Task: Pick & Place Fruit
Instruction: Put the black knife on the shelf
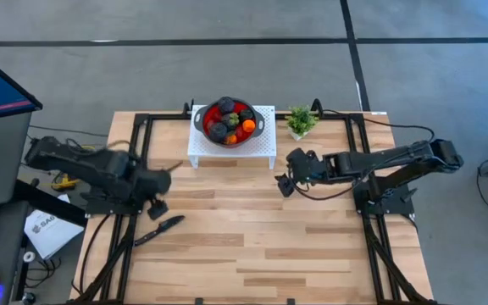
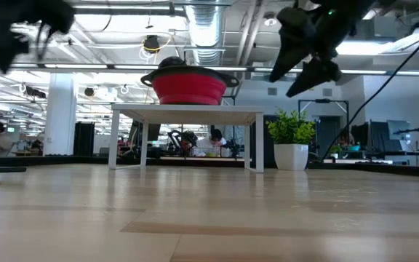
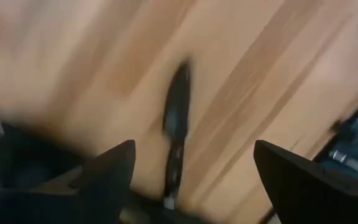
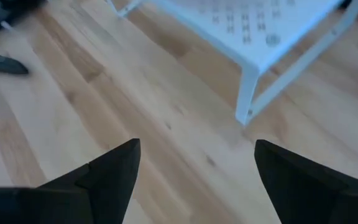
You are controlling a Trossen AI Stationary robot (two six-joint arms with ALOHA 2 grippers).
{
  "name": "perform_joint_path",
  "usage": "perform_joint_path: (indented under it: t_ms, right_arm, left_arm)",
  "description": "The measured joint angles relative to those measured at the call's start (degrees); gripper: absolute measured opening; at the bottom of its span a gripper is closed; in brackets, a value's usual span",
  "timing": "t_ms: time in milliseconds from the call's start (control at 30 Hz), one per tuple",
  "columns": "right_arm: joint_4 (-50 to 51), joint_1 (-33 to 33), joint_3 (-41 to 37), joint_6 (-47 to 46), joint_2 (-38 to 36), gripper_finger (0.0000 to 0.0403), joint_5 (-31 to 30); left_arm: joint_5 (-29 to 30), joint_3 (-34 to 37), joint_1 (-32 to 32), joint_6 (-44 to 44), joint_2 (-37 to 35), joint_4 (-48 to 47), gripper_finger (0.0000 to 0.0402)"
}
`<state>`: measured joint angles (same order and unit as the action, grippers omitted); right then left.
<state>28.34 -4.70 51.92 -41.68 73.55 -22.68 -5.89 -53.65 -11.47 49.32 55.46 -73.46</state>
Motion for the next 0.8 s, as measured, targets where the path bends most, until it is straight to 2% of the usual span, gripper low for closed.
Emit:
perform_joint_path:
  t_ms: [133,233,333,500,800]
  right_arm:
    - [-4.09,1.21,-0.09,5.12,0.29,0.0309,0.06]
    - [-6.12,1.97,-0.13,8.22,0.71,0.0309,0.13]
    - [-8.19,2.43,0.0,10.01,0.71,0.0309,0.09]
    - [-8.09,2.72,-0.04,10.67,0.79,0.0309,0.12]
    - [-8.03,2.72,-0.06,10.81,0.78,0.0309,0.11]
  left_arm:
    - [-5.8,6.22,-6.68,12.76,3.71,-0.16,0.031]
    - [-9.89,10.44,-10.12,17.48,6.93,0.15,0.03]
    - [-11.2,13.4,-12.59,18.86,10.14,2.0,0.029]
    - [-9.22,13.75,-15.04,20.13,15.28,8.86,0.0281]
    - [-9.62,18.84,-15.86,20.17,22.4,15.55,0.028]
